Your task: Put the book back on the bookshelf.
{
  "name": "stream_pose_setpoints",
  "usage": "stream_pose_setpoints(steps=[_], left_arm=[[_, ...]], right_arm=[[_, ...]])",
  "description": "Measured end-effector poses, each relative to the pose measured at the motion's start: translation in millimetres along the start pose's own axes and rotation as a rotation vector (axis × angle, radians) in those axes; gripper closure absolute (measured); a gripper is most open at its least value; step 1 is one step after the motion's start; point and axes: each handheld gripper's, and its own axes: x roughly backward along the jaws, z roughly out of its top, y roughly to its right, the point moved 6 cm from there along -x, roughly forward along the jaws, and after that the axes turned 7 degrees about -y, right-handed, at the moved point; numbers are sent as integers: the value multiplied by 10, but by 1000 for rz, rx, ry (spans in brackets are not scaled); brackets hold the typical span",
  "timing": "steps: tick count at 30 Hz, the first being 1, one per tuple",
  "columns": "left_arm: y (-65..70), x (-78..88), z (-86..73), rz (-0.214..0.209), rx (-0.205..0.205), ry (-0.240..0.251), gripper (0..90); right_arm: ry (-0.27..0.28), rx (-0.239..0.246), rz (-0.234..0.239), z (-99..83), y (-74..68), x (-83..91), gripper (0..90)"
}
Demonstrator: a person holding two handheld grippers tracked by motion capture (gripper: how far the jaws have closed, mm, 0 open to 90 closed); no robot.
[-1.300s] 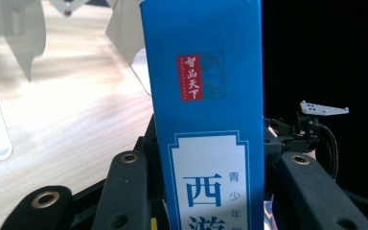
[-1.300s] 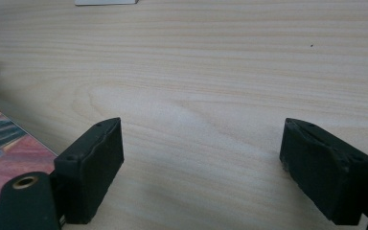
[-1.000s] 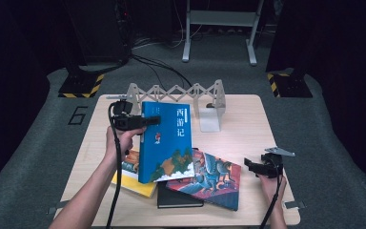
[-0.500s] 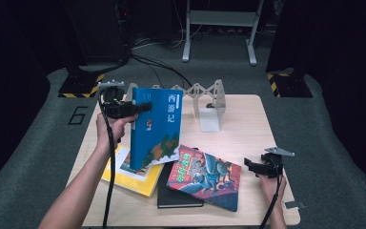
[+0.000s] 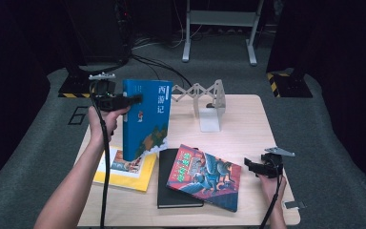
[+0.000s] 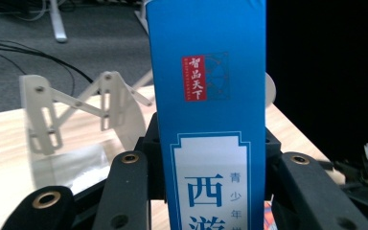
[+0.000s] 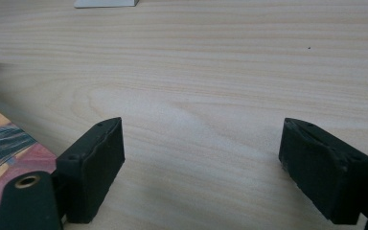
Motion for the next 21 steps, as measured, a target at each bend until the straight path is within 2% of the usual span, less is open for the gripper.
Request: stream_pose_setpoints(steps=[10, 17, 21], left_arm=[[-248, 52, 69, 103, 18, 54, 620], [-389, -19, 104, 168, 32, 75, 620], [-462, -73, 114, 188, 43, 88, 620]], right_arm=[[0, -2, -2, -1, 0, 2, 154], [12, -9, -4, 2, -2, 2, 155], [6, -1, 1, 0, 4, 5, 155]])
